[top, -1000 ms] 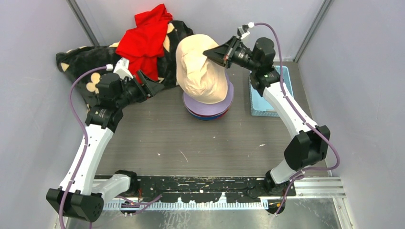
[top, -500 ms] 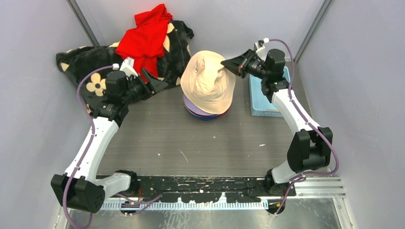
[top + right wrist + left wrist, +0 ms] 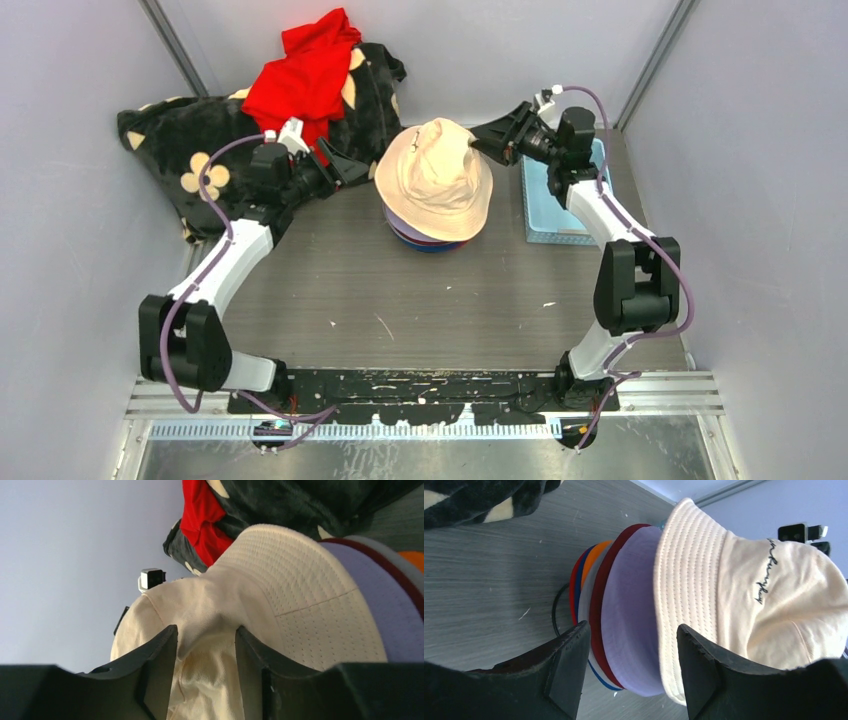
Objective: Stack the hats
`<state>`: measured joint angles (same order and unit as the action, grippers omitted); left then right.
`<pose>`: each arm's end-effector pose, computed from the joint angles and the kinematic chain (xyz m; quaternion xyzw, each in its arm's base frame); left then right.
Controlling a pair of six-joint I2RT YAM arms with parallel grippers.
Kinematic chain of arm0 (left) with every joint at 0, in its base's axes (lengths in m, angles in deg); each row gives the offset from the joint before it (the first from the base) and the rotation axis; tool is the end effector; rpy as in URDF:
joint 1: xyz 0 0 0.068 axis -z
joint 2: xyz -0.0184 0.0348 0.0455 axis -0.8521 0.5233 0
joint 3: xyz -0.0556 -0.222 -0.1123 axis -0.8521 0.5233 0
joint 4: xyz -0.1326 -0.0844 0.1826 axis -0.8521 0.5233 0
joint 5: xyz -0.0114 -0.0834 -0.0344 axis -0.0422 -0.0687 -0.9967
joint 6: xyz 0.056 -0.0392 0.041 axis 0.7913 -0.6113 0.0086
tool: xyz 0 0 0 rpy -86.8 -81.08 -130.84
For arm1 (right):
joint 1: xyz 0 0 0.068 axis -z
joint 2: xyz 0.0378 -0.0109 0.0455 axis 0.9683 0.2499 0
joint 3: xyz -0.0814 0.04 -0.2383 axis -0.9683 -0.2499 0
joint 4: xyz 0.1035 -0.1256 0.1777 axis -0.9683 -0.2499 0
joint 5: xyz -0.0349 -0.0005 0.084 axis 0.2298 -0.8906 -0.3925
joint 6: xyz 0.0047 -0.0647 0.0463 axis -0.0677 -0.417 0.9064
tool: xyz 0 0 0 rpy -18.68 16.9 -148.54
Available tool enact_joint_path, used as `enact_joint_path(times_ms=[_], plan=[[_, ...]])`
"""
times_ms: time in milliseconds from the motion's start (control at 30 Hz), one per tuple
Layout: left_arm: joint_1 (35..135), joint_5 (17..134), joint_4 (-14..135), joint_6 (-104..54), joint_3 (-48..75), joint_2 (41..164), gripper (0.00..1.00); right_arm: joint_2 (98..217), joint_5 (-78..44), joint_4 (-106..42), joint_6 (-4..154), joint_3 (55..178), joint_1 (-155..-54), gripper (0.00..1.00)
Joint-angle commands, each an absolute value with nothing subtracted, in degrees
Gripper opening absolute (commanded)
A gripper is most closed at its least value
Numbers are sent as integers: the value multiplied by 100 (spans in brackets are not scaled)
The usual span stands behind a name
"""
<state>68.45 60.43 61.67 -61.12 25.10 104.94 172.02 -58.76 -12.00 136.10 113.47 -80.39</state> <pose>0.3202 -0.0842 0.3055 -0.1374 0.7811 -0.4253 0.4361 0.3870 0.0849 0.3170 0.1051 0.7141 0.6126 0.3219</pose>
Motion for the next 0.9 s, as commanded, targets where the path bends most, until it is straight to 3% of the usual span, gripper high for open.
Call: enact_joint_path(times_ms=[0, 333, 733, 867], plan=[[6809, 5531, 4551, -6403, 2595, 10746, 64, 16891, -6036, -124, 13644, 11370, -7672, 56], [6811, 4745, 2676, -7300, 2798, 11488, 65, 16046, -5690, -1669, 12111, 10910, -7170, 62], [6818, 4110, 1175, -8352, 2664, 12447, 64, 15848, -5808, -1590, 12026, 10337, -7071, 62], [6820, 3851, 309, -8993, 2554, 12851, 57, 15826, -5819, -1583, 12015, 10194, -7015, 61]])
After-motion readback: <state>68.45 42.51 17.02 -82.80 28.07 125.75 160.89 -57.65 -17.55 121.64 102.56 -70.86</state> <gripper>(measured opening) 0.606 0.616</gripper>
